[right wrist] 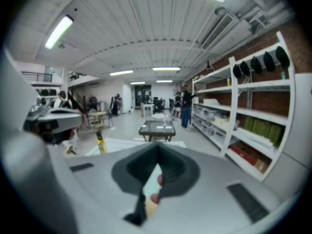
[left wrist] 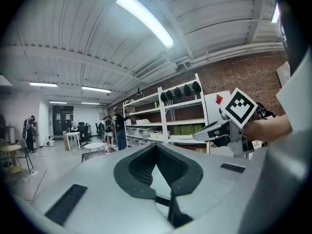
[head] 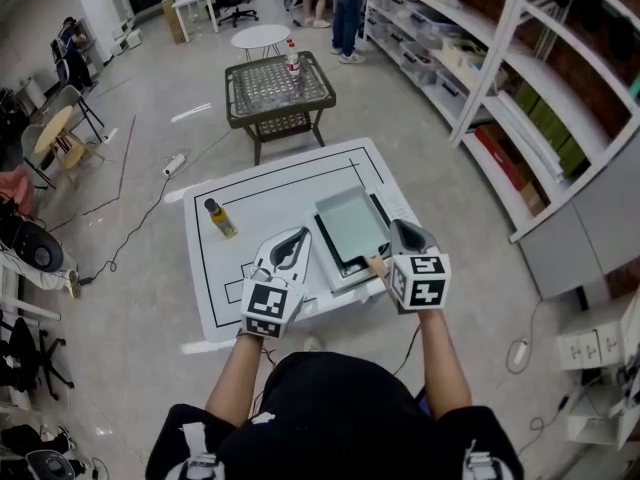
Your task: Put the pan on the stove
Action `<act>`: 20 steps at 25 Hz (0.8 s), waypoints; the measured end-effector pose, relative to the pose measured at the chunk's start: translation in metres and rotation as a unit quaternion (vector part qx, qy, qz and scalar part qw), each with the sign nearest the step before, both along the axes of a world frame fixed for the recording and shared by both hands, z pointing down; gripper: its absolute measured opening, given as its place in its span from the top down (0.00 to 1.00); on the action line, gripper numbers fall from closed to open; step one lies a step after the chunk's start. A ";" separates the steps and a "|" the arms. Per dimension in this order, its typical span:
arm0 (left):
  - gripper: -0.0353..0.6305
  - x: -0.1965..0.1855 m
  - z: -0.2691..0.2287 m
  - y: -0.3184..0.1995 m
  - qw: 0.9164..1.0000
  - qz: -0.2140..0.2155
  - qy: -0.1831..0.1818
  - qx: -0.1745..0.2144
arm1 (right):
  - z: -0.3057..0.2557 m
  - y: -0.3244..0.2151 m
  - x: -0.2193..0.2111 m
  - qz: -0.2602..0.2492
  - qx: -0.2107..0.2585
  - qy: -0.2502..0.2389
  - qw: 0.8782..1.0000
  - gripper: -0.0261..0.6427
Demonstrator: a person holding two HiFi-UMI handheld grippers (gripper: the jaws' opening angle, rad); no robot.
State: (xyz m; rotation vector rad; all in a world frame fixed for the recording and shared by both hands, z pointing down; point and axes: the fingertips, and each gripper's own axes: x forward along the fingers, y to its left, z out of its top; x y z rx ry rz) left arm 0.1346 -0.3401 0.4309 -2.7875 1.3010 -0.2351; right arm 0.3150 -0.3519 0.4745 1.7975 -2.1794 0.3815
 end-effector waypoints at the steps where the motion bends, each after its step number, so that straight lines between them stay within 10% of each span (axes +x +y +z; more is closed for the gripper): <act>1: 0.91 -0.001 -0.002 0.000 1.000 -0.001 0.000 0.002 | -0.005 0.001 0.000 0.001 0.010 0.006 1.000 0.91; 20: 0.91 -0.009 -0.014 0.006 1.000 -0.019 0.018 0.016 | -0.023 0.011 -0.008 -0.027 0.068 -0.022 0.997 0.91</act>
